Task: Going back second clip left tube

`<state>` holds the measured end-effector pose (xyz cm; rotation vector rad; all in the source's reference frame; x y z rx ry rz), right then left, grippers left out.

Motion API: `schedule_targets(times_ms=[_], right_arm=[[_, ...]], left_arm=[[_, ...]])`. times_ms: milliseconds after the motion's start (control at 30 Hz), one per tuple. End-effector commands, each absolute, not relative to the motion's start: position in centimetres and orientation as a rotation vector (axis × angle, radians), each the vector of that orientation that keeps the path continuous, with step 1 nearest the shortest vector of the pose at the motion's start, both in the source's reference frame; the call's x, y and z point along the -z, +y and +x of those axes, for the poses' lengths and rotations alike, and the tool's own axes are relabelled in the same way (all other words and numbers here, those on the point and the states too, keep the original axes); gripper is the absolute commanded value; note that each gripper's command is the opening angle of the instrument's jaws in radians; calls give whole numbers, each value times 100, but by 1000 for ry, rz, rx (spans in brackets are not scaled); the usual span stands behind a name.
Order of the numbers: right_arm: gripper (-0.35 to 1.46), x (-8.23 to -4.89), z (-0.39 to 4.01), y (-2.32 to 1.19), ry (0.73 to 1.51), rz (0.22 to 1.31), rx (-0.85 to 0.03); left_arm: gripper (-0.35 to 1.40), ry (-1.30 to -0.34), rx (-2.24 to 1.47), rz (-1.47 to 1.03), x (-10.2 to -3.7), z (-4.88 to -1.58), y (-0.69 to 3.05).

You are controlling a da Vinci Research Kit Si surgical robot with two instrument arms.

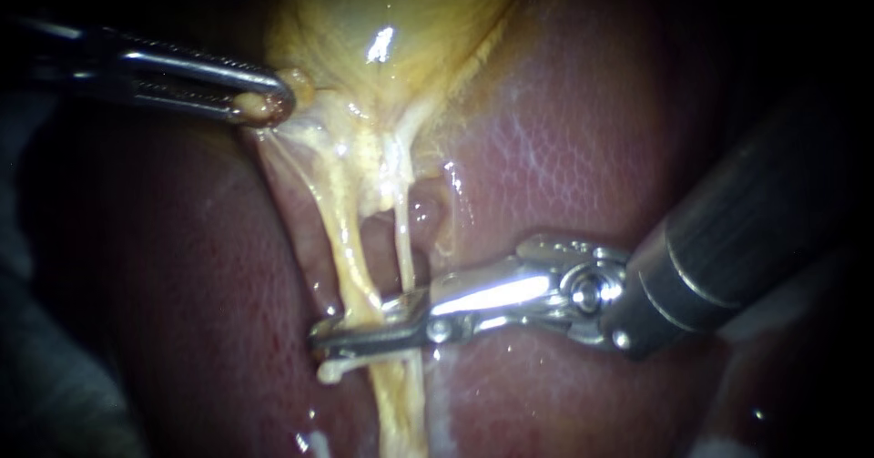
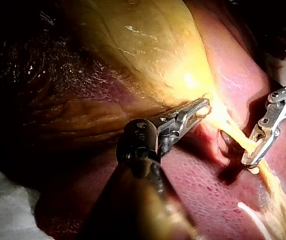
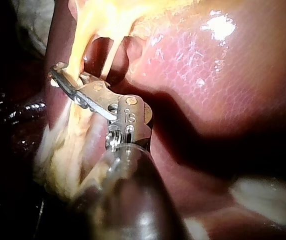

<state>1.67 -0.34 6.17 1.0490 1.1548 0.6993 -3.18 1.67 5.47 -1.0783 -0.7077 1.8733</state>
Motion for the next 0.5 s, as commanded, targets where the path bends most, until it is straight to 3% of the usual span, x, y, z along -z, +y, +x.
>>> schedule_targets(times_ms=[33,100,133,233,500], right_arm=[[-35,-617,168,-34,1154,1045,-697],[-26,-618,169,-35,1176,1043,-690],[-5,-618,171,-34,1193,1033,-678],[26,-619,175,-34,1207,1004,-664],[42,-623,182,-32,1213,893,-653]], left_arm=[[-35,-704,-1873,-1078,-547,-318,167],[-35,-704,-1873,-1078,-547,-318,167],[-35,-705,-1873,-1078,-547,-318,167],[-35,-704,-1873,-1078,-547,-318,168],[-35,-705,-1873,-1078,-547,-318,167]])
